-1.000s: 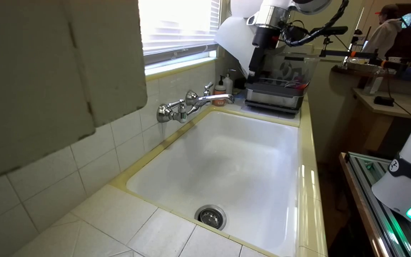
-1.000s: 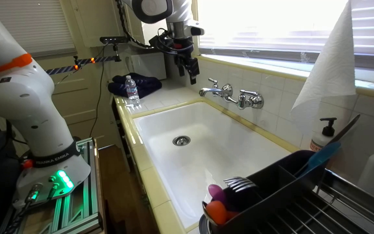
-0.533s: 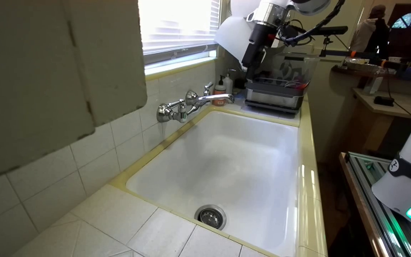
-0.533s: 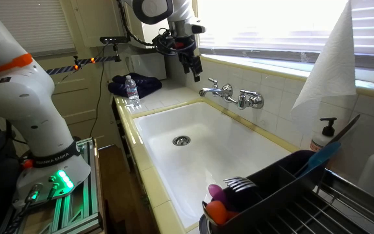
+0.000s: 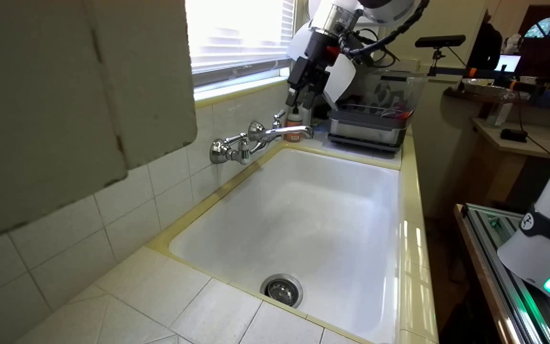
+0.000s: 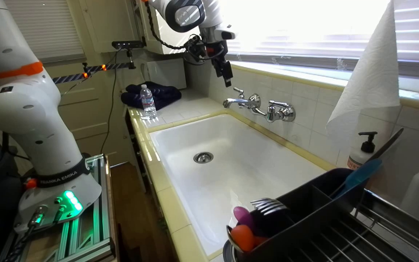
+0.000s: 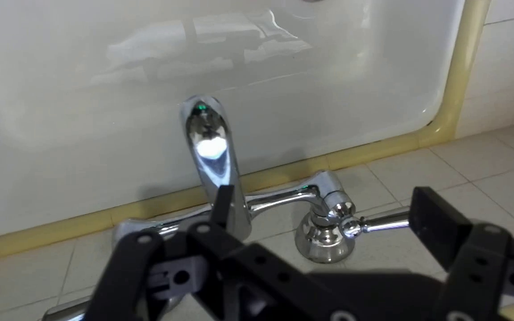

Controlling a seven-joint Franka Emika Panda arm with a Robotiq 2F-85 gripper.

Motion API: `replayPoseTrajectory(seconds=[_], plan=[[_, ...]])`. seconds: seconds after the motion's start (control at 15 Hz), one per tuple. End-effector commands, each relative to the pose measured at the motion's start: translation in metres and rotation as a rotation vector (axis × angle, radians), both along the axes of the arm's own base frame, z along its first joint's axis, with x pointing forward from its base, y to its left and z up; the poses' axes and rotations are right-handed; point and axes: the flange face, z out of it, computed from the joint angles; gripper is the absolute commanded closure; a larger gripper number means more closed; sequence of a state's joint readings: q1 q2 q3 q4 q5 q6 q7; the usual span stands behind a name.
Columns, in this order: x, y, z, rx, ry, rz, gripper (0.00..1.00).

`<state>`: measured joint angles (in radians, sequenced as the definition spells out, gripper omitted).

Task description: Use the left tap handle to open the tap, then turn the tap faucet to the right

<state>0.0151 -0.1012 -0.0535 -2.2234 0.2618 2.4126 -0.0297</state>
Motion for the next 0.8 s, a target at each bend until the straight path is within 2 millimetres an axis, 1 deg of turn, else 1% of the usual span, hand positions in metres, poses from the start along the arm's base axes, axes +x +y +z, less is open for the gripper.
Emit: replayPoseTrajectory(seconds=[0.0,0.27,0.4,0.73], plan=[[0.035,0.018,-0.01,0.053,0.021,-0.043,0.0],[0.067,0.032,-0.022,0.081,0.038,-0.097,0.0],[0.082,0.04,-0.032,0.087,0.059,-0.128,0.0],[0.112,0.059,-0.055,0.102,0.106,-0.188,0.0]])
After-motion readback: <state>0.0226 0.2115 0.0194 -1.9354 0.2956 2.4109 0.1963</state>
